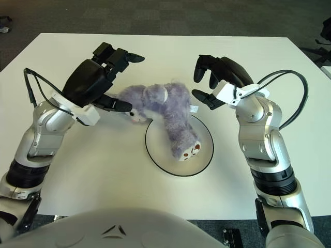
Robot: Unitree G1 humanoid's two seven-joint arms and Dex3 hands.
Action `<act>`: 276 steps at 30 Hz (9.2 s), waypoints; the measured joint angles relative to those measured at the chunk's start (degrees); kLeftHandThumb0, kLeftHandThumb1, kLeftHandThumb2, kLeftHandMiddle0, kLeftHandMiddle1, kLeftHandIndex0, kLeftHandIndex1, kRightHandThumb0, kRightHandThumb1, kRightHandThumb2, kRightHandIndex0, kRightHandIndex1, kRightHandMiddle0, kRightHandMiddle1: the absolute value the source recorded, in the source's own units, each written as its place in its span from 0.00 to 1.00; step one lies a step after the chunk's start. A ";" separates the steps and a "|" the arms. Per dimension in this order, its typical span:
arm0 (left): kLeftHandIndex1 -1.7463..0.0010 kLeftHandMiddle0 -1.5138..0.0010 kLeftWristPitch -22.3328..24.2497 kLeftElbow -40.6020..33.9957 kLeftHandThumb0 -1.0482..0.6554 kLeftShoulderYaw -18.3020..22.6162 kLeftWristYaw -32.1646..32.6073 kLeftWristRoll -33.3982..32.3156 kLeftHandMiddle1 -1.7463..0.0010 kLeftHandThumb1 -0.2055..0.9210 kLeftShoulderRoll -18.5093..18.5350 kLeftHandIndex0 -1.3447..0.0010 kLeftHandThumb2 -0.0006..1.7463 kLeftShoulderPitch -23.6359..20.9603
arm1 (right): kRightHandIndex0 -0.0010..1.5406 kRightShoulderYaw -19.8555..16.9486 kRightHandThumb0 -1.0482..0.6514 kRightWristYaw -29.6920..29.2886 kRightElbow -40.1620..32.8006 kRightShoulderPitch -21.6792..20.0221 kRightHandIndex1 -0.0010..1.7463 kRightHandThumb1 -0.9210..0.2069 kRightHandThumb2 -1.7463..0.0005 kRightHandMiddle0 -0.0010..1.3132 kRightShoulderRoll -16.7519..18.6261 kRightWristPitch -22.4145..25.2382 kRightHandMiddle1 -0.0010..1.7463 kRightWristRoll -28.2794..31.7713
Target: Put the doll into the plate.
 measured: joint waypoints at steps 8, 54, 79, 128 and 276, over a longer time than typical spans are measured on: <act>0.89 1.00 2.04 0.17 0.12 -1.17 -2.55 3.02 0.69 0.94 0.44 1.00 0.26 -0.35 | 0.34 0.00 0.61 0.01 0.81 0.02 1.00 0.56 0.22 0.38 0.01 -0.86 1.00 0.07; 1.00 0.96 6.26 7.95 0.07 -11.01 0.66 11.68 0.68 1.00 -9.56 1.00 0.20 -1.21 | 0.50 -1.44 0.92 -0.34 13.86 7.57 1.00 0.71 0.11 0.02 -2.04 -6.61 0.90 0.38; 1.00 1.00 4.87 11.57 0.05 -12.39 0.34 14.11 0.24 1.00 -7.22 1.00 0.22 -2.92 | 0.08 -3.99 0.53 -12.73 35.74 7.80 0.86 0.67 0.33 0.00 -0.22 -16.51 0.72 2.70; 0.48 0.76 6.10 21.02 0.20 -16.28 -4.73 16.61 0.00 0.75 -7.06 1.00 0.35 -8.39 | 0.08 -4.87 0.53 -16.35 38.29 7.12 0.80 0.71 0.26 0.00 1.45 -18.38 0.78 4.89; 0.07 0.49 3.32 8.90 0.61 -15.98 17.04 13.29 0.00 0.27 -15.38 0.54 0.88 -1.29 | 0.06 -1.16 0.40 -16.36 48.71 1.18 0.80 0.63 0.36 0.00 -1.25 -21.15 0.75 6.16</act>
